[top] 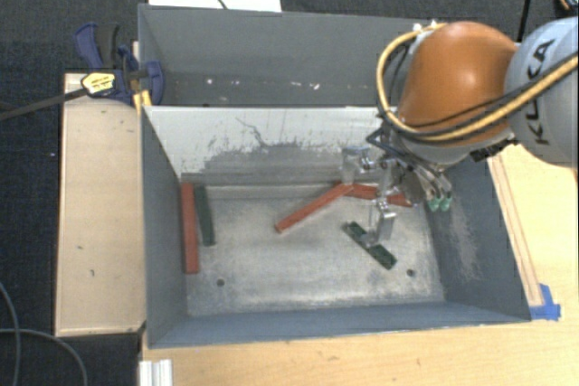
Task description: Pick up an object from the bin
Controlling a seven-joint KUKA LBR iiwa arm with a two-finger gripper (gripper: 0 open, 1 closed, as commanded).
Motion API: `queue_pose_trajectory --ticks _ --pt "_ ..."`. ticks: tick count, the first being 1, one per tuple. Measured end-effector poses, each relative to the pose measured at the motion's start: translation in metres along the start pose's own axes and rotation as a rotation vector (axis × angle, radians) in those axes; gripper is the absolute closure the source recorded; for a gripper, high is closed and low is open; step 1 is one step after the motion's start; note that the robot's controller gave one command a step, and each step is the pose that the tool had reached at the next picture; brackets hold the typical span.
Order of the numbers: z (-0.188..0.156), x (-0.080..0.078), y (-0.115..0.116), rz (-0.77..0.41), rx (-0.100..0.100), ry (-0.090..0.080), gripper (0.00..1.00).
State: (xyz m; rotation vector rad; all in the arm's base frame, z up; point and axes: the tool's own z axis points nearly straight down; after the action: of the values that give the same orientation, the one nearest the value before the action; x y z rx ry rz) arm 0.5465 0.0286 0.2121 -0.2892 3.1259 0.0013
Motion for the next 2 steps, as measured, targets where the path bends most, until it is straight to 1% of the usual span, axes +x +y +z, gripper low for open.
queue_pose_trajectory --ticks 1,2 --pt "0.139 -0.024 -0.029 -0.03 -0.001 0.002 0.0" --pt "0.142 -0.049 0.025 -0.004 -0.003 -0.004 0.0"
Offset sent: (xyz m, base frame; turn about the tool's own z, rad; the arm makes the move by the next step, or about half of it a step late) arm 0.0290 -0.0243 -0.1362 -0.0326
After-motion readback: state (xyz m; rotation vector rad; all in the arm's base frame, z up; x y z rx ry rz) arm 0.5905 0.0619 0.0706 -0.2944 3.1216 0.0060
